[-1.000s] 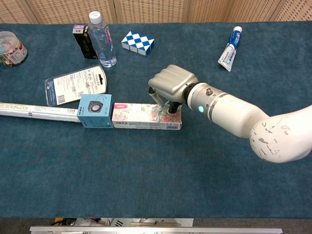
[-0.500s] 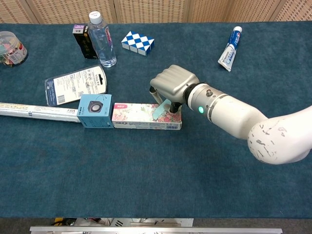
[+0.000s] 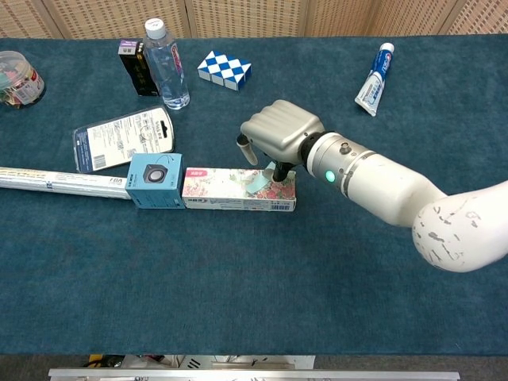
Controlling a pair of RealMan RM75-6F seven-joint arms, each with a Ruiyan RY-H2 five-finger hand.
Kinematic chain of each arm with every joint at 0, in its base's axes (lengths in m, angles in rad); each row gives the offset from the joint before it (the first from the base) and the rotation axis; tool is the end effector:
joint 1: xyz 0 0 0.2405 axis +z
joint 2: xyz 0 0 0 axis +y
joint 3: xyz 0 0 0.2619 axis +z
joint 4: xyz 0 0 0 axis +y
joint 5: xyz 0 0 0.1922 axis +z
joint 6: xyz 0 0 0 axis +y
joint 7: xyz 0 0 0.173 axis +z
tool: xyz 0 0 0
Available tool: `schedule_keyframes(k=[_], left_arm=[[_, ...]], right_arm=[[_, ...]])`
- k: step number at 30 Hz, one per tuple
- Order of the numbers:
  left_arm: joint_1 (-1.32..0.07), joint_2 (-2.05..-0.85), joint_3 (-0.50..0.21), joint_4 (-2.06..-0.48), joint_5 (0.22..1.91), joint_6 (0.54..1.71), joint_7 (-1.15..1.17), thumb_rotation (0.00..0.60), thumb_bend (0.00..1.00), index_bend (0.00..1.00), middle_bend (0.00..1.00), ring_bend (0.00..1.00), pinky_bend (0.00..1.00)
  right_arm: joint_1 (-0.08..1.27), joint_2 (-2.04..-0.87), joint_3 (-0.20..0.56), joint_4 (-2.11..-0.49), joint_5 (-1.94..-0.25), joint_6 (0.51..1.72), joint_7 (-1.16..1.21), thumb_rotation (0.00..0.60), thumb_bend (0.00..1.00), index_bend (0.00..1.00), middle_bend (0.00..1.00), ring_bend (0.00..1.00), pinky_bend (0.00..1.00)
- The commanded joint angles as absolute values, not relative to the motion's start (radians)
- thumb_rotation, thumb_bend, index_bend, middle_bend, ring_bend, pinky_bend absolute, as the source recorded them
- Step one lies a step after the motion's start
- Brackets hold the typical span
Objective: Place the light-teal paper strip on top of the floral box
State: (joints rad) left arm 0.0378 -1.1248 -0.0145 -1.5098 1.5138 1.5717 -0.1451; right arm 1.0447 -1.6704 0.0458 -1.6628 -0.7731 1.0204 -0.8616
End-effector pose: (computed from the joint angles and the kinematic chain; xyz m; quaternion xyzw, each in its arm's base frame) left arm -0.3434 0.1626 0.1926 -0.5530 -0.4165 -0.3861 0.6096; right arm -0.0556 -0.3272 -0.0782 0.8609 -0.2444 0.2669 0.3575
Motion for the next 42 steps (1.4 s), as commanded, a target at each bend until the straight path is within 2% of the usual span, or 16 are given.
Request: schedule_keyframes(k=[1,4,8,25,42], left_arm=[[0.039,-1.123,-0.014,-1.511,1.513,1.573,-0.145,0.600,0.28,0.17,0.23,0.21,0.07],[0.042,-1.122,-0.013,-1.510,1.511,1.574,-0.146,0.600,0.28,0.17,0.23,0.21,0.07],[0.043,-1.122,-0.013,-1.509,1.509,1.574,-0.148,0.600,0.28,0.17,0.23,0.21,0.07],[0.044,-1.124,-0.013,-1.500,1.508,1.573,-0.157,0.600,0.28,0.17,0.23,0.21,0.07],[0.049,-1.126,-0.012,-1.488,1.507,1.576,-0.170,0.600,0.28,0.17,0.23,0.21,0.07]], right_arm=[[1.041,-1.688,0.043,-1.654,-0.789,1.026,-0.863,0.600,0.21,0.50,1.00,1.00,1.00],[1.038,-1.705,0.038,-1.647,-0.810,1.034,-0.870,0.600,0.15,0.50,1.00,1.00,1.00],[1.032,-1.723,0.036,-1.636,-0.837,1.046,-0.874,0.600,0.12,0.50,1.00,1.00,1.00],[1.011,-1.782,0.062,-1.580,-0.889,1.052,-0.876,0.600,0.12,0.50,1.00,1.00,1.00],[0.994,-1.797,0.056,-1.568,-0.903,1.057,-0.924,0.600,0.12,0.50,1.00,1.00,1.00]])
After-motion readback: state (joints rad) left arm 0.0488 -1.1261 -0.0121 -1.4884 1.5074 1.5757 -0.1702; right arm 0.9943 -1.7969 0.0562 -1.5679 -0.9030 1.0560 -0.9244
